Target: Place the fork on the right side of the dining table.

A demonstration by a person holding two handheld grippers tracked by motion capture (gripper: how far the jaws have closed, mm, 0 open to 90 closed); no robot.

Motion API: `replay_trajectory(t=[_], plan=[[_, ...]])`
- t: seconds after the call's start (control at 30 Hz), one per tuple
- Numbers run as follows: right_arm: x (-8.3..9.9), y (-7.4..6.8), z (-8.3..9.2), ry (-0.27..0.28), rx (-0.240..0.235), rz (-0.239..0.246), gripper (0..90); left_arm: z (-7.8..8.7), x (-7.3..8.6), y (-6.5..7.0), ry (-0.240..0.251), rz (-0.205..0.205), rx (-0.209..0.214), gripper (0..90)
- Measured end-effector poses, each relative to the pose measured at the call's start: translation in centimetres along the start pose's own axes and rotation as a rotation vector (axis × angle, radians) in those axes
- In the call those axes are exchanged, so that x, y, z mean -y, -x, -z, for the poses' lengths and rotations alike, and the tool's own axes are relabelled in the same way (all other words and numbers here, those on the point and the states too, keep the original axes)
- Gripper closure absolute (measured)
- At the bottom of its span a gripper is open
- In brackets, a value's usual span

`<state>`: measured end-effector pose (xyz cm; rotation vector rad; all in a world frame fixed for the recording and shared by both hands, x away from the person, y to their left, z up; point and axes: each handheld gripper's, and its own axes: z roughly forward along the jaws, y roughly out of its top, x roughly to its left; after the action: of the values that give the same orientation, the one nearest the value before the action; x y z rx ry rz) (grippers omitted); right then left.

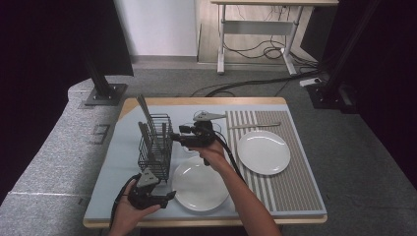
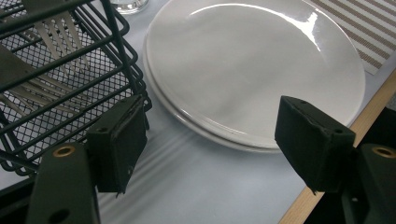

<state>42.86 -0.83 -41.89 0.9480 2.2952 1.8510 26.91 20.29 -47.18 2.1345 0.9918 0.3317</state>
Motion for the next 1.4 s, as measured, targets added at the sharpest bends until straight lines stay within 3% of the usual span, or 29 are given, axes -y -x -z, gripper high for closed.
replay_trajectory(t=[0.77,1.1,1.27,1.4], plan=[[-0.8,-0.6,-2.1,0.000,-0.036,0.014,51.0,0.4,0.0,-0.1,0.010,-0.001,-0.009,25.2],[-0.9,-0.8,-3.3,0.003,-0.070,0.021,71.2,0.3,0.1,-0.3,0.006,0.007,-0.006,25.2],[-0.9,-0.9,-3.4,0.012,-0.070,0.051,81.3,0.4,0.1,-0.3,0.006,0.008,-0.004,25.2],[-1.0,-1.0,-3.2,0.012,-0.058,0.081,83.4,0.8,0.2,-0.6,0.014,0.011,-0.012,25.2]])
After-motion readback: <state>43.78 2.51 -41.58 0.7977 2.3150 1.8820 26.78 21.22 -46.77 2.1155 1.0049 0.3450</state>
